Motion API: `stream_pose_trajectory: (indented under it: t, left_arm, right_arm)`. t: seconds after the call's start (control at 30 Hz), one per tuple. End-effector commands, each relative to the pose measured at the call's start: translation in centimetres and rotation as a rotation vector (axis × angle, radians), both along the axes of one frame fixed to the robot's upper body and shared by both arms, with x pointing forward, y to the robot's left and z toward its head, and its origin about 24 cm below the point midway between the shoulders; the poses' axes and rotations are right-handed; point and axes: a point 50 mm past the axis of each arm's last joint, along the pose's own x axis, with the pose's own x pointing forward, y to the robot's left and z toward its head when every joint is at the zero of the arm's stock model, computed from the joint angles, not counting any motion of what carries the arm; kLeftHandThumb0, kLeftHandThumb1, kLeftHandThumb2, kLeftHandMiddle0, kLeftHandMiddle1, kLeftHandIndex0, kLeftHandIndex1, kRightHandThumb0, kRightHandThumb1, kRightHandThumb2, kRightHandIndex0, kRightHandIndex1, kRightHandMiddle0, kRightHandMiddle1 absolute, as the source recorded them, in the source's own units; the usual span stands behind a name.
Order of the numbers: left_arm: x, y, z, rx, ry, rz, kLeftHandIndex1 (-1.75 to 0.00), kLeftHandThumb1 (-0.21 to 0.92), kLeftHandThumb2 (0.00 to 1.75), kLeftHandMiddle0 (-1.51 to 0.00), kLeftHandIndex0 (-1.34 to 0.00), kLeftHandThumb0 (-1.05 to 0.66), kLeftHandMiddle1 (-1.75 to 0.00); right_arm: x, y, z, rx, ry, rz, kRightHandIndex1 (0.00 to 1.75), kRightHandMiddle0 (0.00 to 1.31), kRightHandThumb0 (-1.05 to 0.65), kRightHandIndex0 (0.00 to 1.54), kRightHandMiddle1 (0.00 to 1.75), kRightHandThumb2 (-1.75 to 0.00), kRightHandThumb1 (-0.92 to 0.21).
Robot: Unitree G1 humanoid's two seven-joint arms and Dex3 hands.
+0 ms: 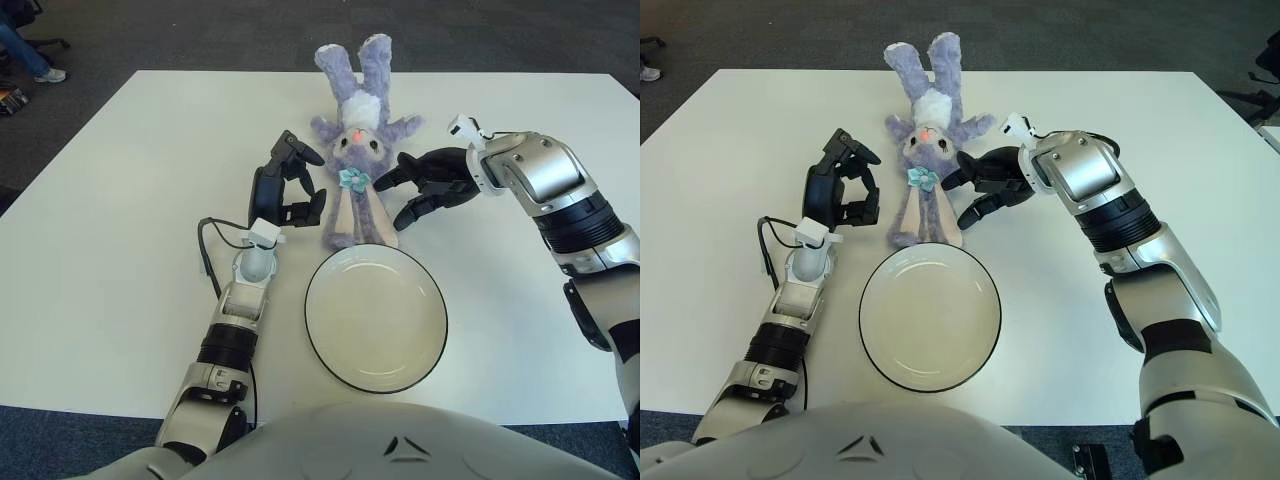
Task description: Put the doll into the plate.
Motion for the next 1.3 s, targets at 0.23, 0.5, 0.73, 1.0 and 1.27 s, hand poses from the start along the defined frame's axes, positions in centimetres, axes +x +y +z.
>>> stream_pose_trajectory:
  t: [0.23, 0.5, 0.73, 1.0, 1.27]
  left_arm:
    - [-1.8, 1.0, -4.0, 0.017, 0.159, 0.037, -1.75, 0.51, 1.07, -1.06, -0.46, -0.42, -1.75]
    - [-1.8, 1.0, -4.0, 0.012, 0.161, 0.035, -1.75, 0.51, 1.07, -1.06, -0.46, -0.42, -1.75]
    - [-1.8, 1.1, -4.0, 0.018, 0.155, 0.035, -1.75, 0.51, 1.07, -1.06, -0.46, -0.42, -1.75]
    - [-1.8, 1.0, -3.9, 0.018, 0.15, 0.035, -1.75, 0.5, 1.08, -1.06, -0.47, -0.42, -1.75]
    - [-1.9, 1.0, -3.8, 0.024, 0.143, 0.036, -1.75, 0.5, 1.08, -1.07, -0.47, -0.42, -1.75]
  right_arm:
    - [0.1, -1.8, 0.4, -0.042, -0.063, -0.007, 0.7, 0.0, -1.01, 0.32, 0.76, -1.06, -0.92]
    - [-0.3, -3.8, -0.3, 0.021, -0.048, -0.114, 0.7, 0.0, -1.0, 0.38, 0.55, -1.05, -0.92]
    - [-0.6, -4.0, 0.0, 0.038, -0.049, -0.148, 0.72, 0.0, -0.97, 0.42, 0.44, -1.05, -0.92]
    - [-0.6, -4.2, -0.3, 0.023, -0.026, -0.152, 1.04, 0.0, -0.94, 0.54, 0.5, -1.05, -0.92]
    - [-0.7, -4.0, -0.3, -0.025, 0.007, -0.1, 1.07, 0.0, -0.96, 0.53, 0.51, -1.05, -0.92]
